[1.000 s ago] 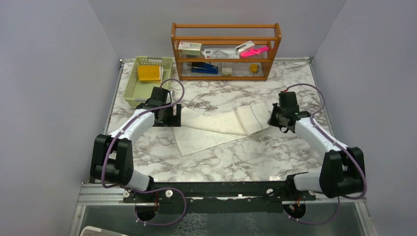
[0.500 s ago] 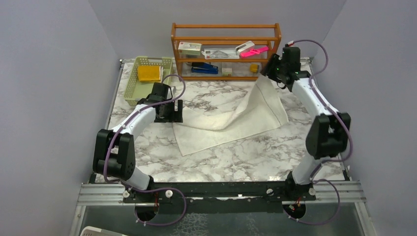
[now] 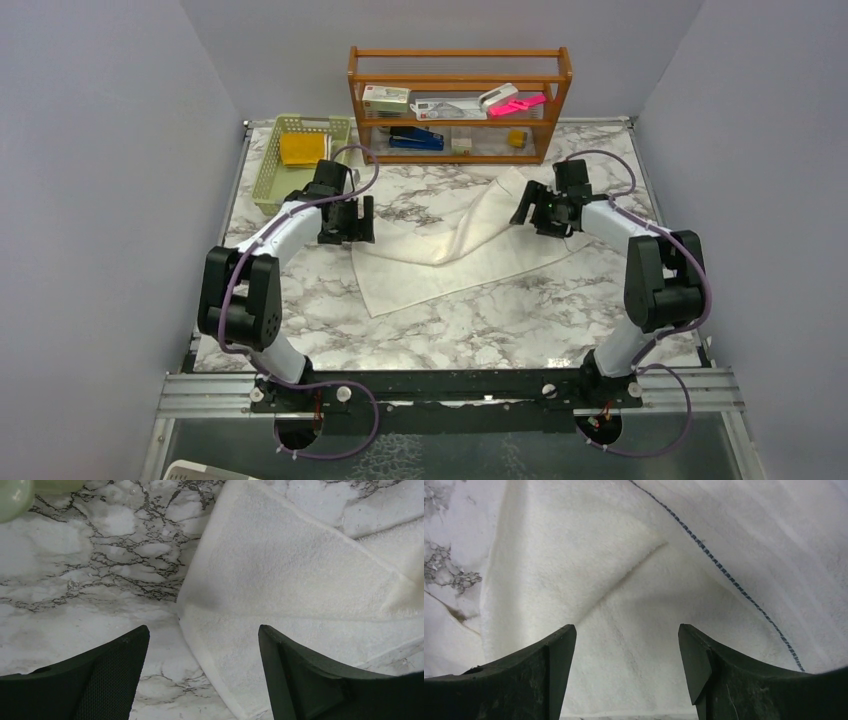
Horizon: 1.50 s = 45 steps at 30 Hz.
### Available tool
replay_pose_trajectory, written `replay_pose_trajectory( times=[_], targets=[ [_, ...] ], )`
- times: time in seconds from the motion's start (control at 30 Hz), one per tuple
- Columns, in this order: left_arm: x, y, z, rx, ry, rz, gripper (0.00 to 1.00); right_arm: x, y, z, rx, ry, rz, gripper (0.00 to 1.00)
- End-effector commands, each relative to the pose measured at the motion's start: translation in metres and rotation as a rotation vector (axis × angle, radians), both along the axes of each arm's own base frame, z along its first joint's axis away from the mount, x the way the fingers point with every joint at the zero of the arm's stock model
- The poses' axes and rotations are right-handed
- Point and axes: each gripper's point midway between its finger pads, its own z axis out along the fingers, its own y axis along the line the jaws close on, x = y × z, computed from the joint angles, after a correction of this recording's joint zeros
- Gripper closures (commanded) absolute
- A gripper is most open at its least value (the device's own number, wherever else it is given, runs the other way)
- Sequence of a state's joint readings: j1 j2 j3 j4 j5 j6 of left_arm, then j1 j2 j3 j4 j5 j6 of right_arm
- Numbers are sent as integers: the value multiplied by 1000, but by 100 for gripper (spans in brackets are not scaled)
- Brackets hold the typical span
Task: Roll the towels
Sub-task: Flatten out the towel at the center of the board.
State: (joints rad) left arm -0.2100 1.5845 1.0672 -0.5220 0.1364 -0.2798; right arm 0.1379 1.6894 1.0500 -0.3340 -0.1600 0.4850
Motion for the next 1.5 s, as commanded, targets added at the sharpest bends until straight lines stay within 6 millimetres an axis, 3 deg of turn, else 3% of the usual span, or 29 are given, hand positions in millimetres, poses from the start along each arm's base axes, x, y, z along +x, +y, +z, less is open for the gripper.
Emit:
replay_pose_trajectory(
  times=[0.0, 0.17, 0.3, 0.4, 0.47, 0.57, 0.77, 0.97, 1.13, 1.27, 1.4, 1.47],
  targets=[
    [20, 12, -8, 59, 2, 4, 17, -2, 4, -12, 31, 0, 7, 25],
    [43, 10, -24, 72, 26, -39, 23, -27, -9, -32, 93, 81, -54, 25],
    [64, 4, -27, 65, 15, -76, 24, -55, -34, -53, 189, 179, -138, 25],
    [72, -4, -33, 36, 29, -94, 26, -76, -55, -58, 220, 224, -211, 25],
    [82, -13, -31, 2, 18, -106, 27, -89, -63, -56, 213, 239, -250, 25],
    [84, -29, -33, -54, 21, -142, 28, -111, -57, -51, 237, 258, -258, 25],
    [73, -79, -19, -175, -30, -307, 29, -134, -60, -46, 193, 272, -249, 25],
    [70, -104, -32, -182, -28, -342, 30, -128, -65, -43, 164, 256, -231, 25],
    [90, -91, -33, -85, -66, -262, 31, -120, -64, -38, 174, 241, -218, 26],
    [101, -94, 4, -105, -162, -249, 31, -103, -70, -18, 136, 158, -195, 27],
    [103, -108, 50, -194, -261, -279, 30, -57, -95, 31, 38, -17, -245, 28],
    [97, -120, 64, -271, -266, -318, 35, -29, -102, 52, 33, -96, -274, 27]
  ],
)
